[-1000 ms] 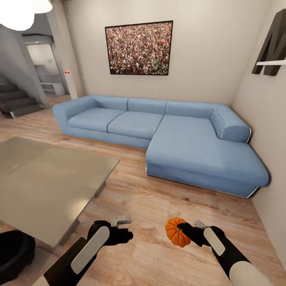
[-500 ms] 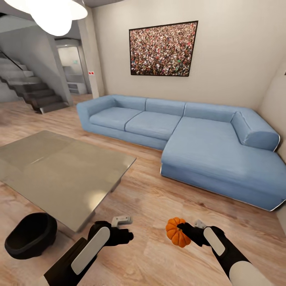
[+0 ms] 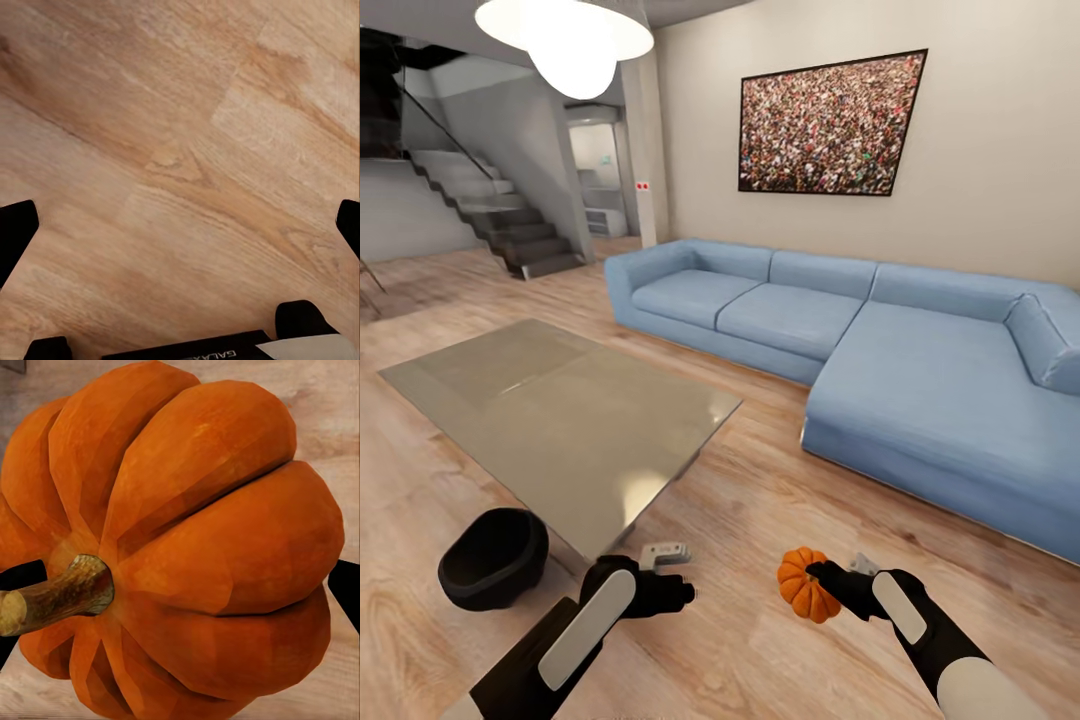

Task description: Place each of the two pumpkins and all three candles from the living room inside a cabinet in the living room (use any cabinet), then make sure every cabinet is closed, and position the cauldron so it is next to a table in the living room.

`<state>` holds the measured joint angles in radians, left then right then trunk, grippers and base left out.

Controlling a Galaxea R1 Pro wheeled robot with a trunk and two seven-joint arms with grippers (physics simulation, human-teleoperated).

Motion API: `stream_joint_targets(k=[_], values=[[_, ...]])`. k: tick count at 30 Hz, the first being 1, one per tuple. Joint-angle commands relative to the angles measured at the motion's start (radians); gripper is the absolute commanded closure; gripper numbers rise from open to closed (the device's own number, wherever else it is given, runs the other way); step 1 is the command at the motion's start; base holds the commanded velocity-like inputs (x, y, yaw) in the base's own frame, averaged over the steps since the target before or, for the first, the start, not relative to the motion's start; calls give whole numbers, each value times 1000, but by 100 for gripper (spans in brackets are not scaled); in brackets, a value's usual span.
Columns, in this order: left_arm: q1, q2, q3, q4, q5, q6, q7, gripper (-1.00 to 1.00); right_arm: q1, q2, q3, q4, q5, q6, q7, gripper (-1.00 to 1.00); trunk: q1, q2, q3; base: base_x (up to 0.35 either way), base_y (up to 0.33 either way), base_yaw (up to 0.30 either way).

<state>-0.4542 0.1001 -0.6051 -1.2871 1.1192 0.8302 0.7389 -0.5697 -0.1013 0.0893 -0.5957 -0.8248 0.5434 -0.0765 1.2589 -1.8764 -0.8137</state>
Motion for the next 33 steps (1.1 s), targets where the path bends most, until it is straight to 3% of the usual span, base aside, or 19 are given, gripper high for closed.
stream_joint_targets(k=[1,9,33], values=[[-1,1,2,-1,10,-1,10,-100,0,-1,6,-3,-14,1,-8,100,0,0,0,0,0,280],[-1,3,12,0,12,-2,10,-100,0,-1,6,-3,-14,2,-8,100,0,0,3,-14,0,280],[-1,1,13,2,17,-2,10,-100,0,1,7,-3,-13,3,-9,100,0,0,14,-145,67,280]])
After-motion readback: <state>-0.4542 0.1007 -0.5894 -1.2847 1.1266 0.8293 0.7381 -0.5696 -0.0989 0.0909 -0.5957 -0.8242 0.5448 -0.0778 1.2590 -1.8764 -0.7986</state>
